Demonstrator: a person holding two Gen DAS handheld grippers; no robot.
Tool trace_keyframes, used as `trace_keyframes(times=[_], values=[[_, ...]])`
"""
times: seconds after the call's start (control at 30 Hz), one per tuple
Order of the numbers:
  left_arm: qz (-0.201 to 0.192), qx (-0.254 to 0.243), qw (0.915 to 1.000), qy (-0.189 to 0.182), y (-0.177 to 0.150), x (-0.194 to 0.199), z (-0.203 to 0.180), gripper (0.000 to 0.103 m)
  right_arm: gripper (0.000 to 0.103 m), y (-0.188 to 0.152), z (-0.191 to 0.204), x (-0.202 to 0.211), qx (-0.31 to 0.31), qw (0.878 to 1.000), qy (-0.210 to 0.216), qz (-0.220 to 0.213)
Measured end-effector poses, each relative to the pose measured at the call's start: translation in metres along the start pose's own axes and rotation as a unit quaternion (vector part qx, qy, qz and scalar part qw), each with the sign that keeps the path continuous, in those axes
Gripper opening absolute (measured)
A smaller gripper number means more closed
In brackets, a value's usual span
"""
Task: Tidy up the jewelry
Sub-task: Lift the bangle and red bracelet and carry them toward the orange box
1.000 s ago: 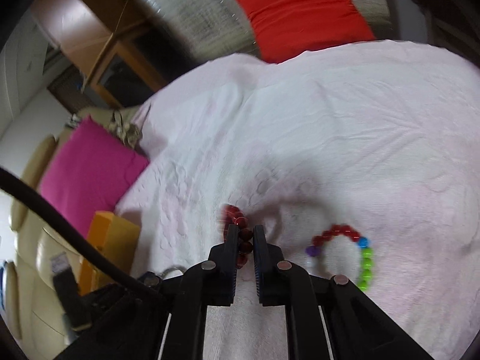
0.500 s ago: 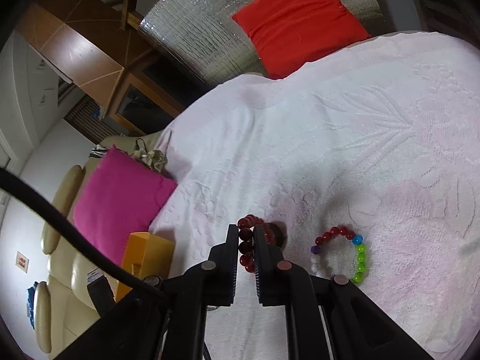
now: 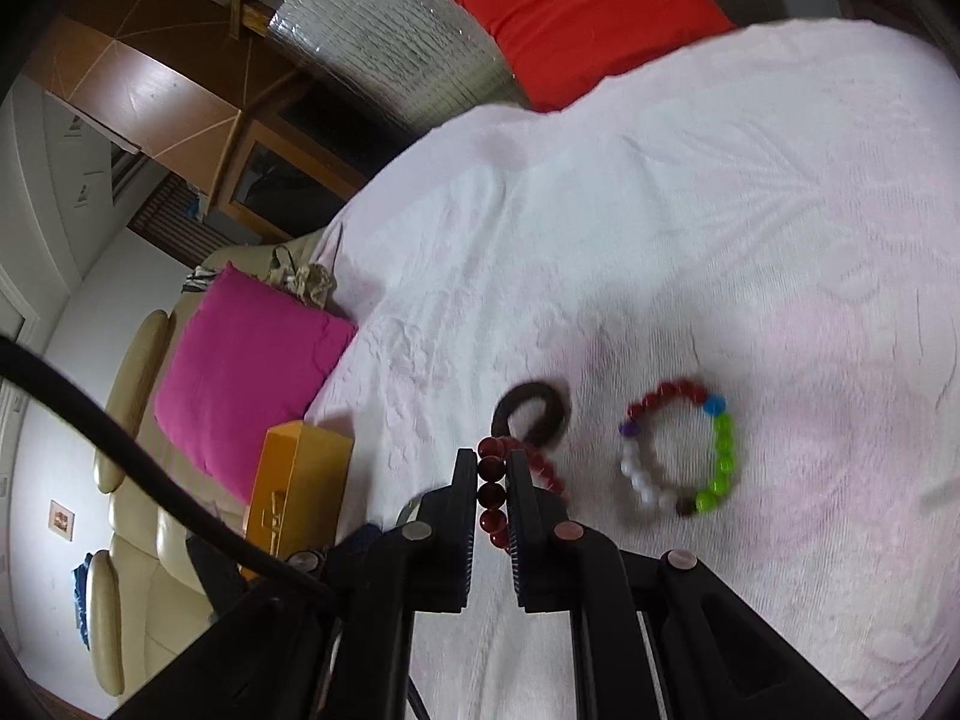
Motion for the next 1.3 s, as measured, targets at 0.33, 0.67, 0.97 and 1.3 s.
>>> trace_keyframes(times=[0.33,0.67,0.97,1.3], values=[[-0.024,0.019,0.9989,-0.034,0.015,0.004,-0.01,0.058,0.011,-0.026,-0.015,0.004,-0.005,0.999,-0.024,0.035],[0.006,-0.013,0.9998,-0.015,0.023,-0.024,-0.05,0.064,0.011,-0.037,-0.032,-0.006,0.001,0.997,-0.044,0.065],[0.017,0.002,0.9998,-0.005,0.033,-0.043,-0.063,0.074,0.011,-0.041,-0.039,-0.013,0.006,0.996,-0.048,0.079],[0.011,-0.007,0.9999,-0.001,0.026,-0.041,-0.056,0.063,0.011,-0.045,-0.038,-0.022,0.012,0.995,-0.042,0.094]])
Point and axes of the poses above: each gripper's, at about its wrist camera, not at the fingertips, and x roughly against the way its jaws point, z to its left, y to its top, the point moved 9 cm from there along -x, roughly the way its jaws point
